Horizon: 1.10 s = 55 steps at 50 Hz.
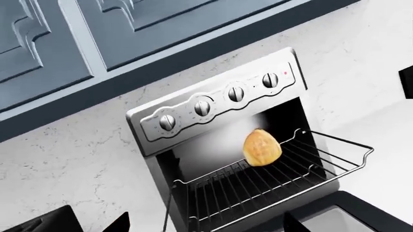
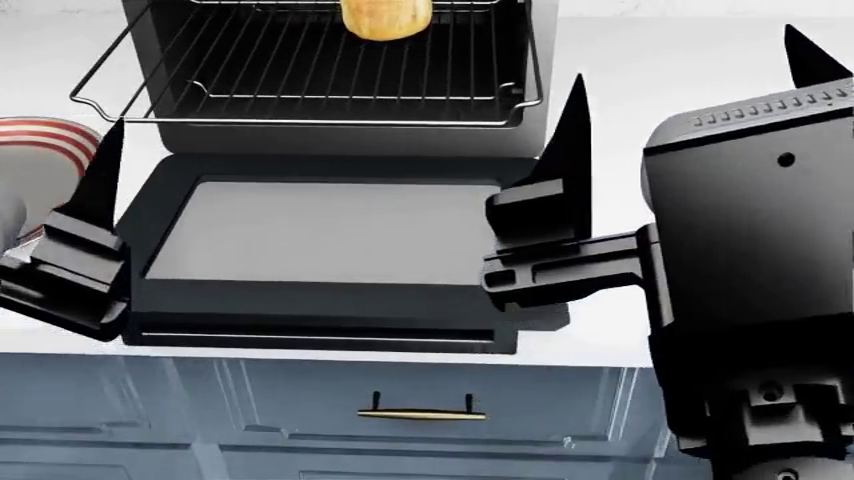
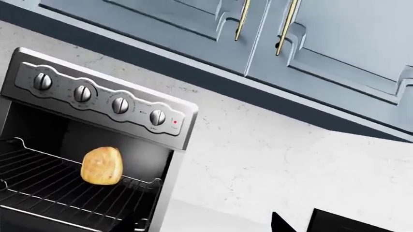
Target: Pick the bread from the top rack and place it on the plate on the counter.
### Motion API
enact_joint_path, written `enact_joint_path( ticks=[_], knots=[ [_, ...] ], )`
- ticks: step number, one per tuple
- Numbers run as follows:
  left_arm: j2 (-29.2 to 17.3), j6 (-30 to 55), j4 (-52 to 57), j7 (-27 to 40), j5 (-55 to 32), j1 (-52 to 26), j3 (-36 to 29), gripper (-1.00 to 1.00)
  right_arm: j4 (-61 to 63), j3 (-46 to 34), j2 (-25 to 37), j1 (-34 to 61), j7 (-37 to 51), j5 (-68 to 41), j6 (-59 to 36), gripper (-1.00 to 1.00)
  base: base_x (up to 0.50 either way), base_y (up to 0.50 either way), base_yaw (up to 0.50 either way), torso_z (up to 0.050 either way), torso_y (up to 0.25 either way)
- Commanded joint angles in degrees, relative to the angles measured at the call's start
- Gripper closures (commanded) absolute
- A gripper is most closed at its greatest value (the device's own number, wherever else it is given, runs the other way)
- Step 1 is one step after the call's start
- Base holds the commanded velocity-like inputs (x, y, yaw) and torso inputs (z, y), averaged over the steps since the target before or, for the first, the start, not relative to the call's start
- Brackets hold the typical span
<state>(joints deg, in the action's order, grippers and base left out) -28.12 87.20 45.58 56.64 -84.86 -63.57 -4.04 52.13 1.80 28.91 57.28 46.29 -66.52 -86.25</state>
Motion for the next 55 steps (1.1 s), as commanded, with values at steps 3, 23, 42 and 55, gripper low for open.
enact_joint_path(
  ticks=[3,23,42,55],
  knots=[
    [-2.98,-2.3,-7.31,14.04,-17.87,-14.65,-4.61,-1.0,-2.25,0.61,3.55,12.27,11.1,-19.31,-0.95,-1.0,0.2,0.0,0.0,0.042,0.126],
    [-4.39,-4.62,-11.37,17.39,-23.74,-26.1,-12.22,-1.0,-4.86,-4.37,6.53,19.09,20.26,-28.84,2.49,-1.0,0.29,0.0,0.0,0.042,0.127],
    [-3.6,-5.42,-13.84,17.31,-25.22,-31.47,-17.66,-1.0,-4.52,-5.29,9.33,19.81,21.84,-31.05,5.01,-1.0,0.3,0.0,0.0,0.043,0.127],
    [-4.88,-6.61,-14.04,17.12,-26.11,-32.63,-18.79,-1.0,-4.51,-6.81,9.93,20.58,22.1,-31.18,5.67,-1.0,0.3,0.0,0.0,0.042,0.127]
  ],
)
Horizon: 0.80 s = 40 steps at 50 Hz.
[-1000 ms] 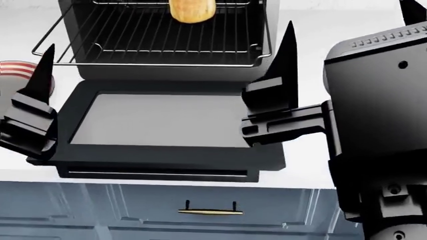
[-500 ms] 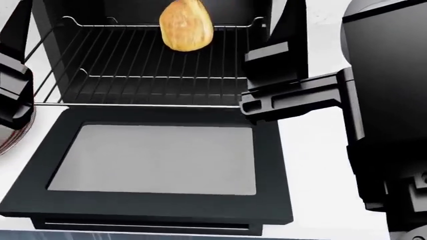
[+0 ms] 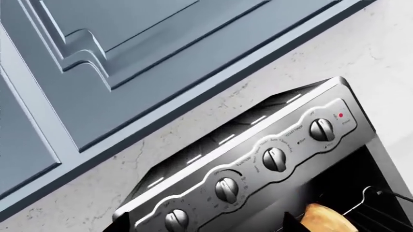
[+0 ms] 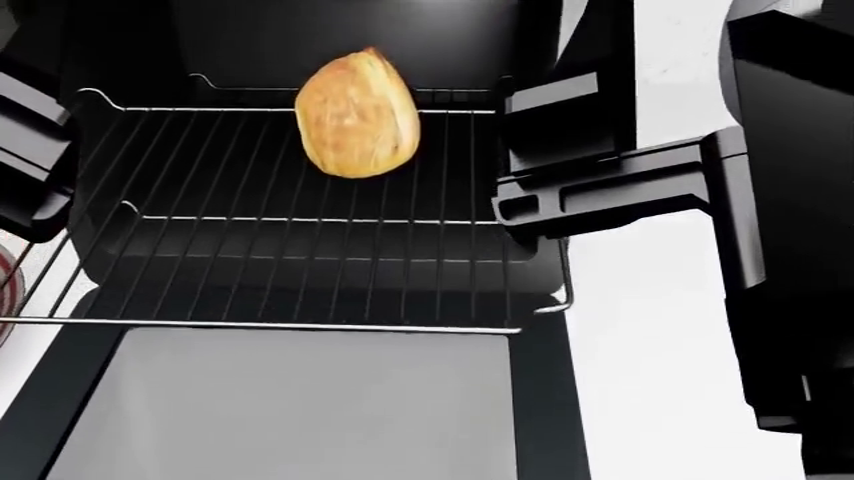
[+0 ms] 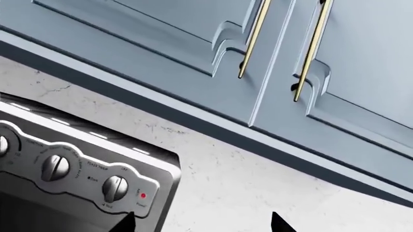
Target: Pick the bread from the top rack and place it on the plate on the counter.
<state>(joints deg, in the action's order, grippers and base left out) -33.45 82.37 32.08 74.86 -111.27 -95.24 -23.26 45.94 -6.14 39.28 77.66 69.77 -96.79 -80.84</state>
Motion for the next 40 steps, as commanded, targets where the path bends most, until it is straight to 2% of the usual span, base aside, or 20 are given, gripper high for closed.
enact_joint_path(
  ticks=[1,11,15,20,26,40],
  knots=[
    [0.22,-2.0,-0.39,-0.94,0.14,-0.78,0.38,-1.0,1.68,0.94,-0.35,0.36,-1.25,-0.98,0.25,-1.0,0.29,0.0,0.0,0.042,0.127],
    [0.47,-3.18,-1.15,-1.32,-0.01,0.68,-1.21,-1.0,0.56,-1.83,0.18,1.17,1.19,-1.57,0.23,-1.0,0.26,0.0,0.0,0.039,0.113],
    [1.99,-3.84,-2.96,-6.35,3.92,3.67,0.78,-1.0,0.21,-2.27,0.52,1.62,2.14,-2.01,0.7,-1.0,0.01,0.0,0.0,0.0,0.0],
    [4.95,-5.12,-5.52,-16.28,11.98,8.75,2.71,-1.0,-0.14,-3.07,1.25,2.83,3.56,-3.74,1.35,-1.0,0.0,0.0,0.0,0.0,0.0],
    [7.12,-6.64,-9.24,-27.46,19.77,11.36,1.82,-1.0,-0.16,-3.67,1.55,3.27,3.93,-4.11,1.77,-1.0,0.0,0.0,0.0,0.0,0.0],
    [9.41,-8.29,-13.09,-34.11,21.35,12.8,-0.09,-1.0,-0.16,-4.75,2.21,4.1,4.5,-4.87,2.8,-1.0,0.0,0.0,0.0,0.0,0.0]
  ],
)
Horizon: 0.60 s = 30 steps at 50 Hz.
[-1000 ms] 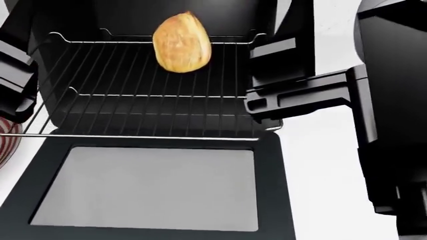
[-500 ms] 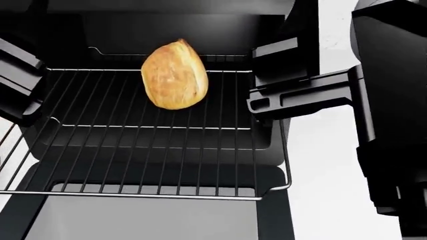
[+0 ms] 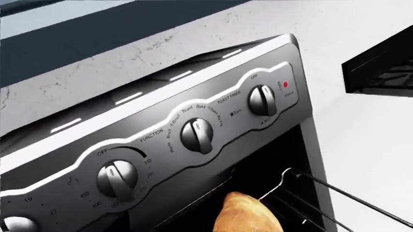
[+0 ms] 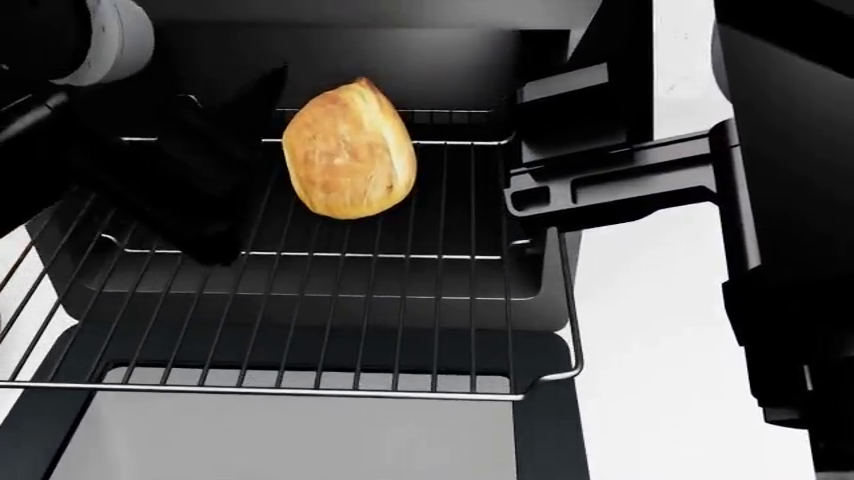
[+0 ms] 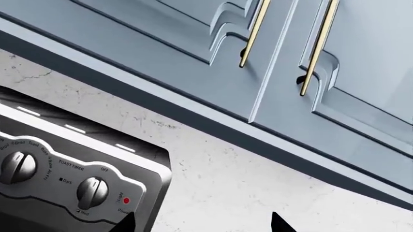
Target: Pick the bread from the top rack and place it on the plate on the counter.
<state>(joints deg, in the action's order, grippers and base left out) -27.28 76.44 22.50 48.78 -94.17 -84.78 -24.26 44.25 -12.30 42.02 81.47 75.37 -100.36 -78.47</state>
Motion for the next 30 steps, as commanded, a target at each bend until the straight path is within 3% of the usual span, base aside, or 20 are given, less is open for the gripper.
enact_joint_path(
  ticks=[1,30],
  knots=[
    [3.31,-2.45,-3.69,-8.33,4.28,2.39,0.83,-1.0,1.55,1.35,-0.53,0.27,-1.15,-1.23,0.47,-1.0,0.0,0.0,0.0,0.0,0.0],
    [4.67,-6.3,-12.84,-20.84,14.22,4.06,-4.91,-1.0,2.15,0.21,0.97,0.84,-0.67,-2.08,2.38,-1.0,0.0,0.0,0.0,0.0,0.0]
  ],
)
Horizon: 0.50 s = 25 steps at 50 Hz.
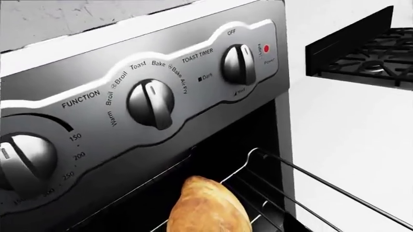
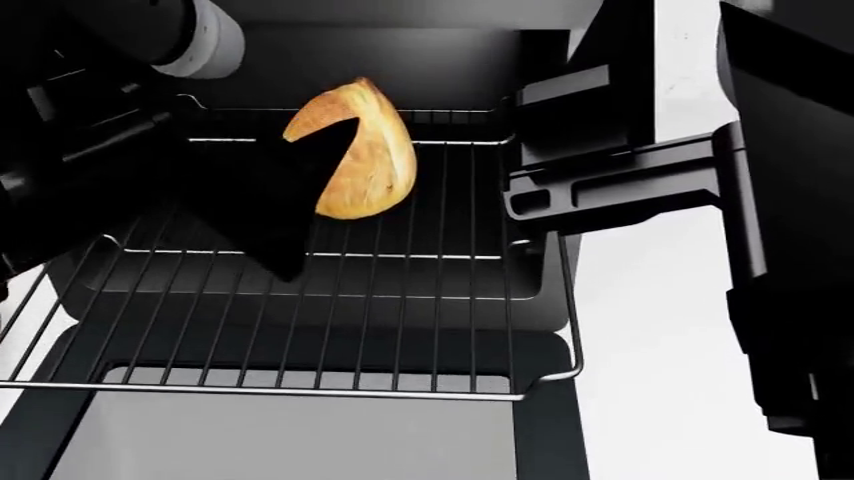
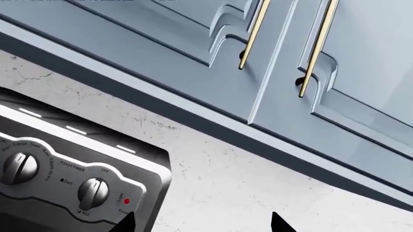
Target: Pick the bread from the top rack and place it on the plate on the counter.
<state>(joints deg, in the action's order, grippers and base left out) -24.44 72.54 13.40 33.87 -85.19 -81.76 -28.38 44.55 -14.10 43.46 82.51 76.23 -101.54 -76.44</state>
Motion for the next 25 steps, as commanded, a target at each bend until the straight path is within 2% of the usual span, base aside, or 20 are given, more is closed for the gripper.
enact_joint_path(
  ticks=[1,25],
  knots=[
    [1.98,-2.49,-4.08,-6.16,5.35,1.13,-0.97,-1.0,1.97,2.06,-0.55,-0.42,-1.59,-0.7,0.46,-1.0,0.0,0.0,0.0,0.0,0.0],
    [3.62,-3.87,-8.35,-10.41,8.91,1.17,-5.11,-1.0,2.34,1.42,0.22,-0.48,-2.14,-0.32,1.64,-1.0,0.0,0.0,0.0,0.0,0.0]
  ],
)
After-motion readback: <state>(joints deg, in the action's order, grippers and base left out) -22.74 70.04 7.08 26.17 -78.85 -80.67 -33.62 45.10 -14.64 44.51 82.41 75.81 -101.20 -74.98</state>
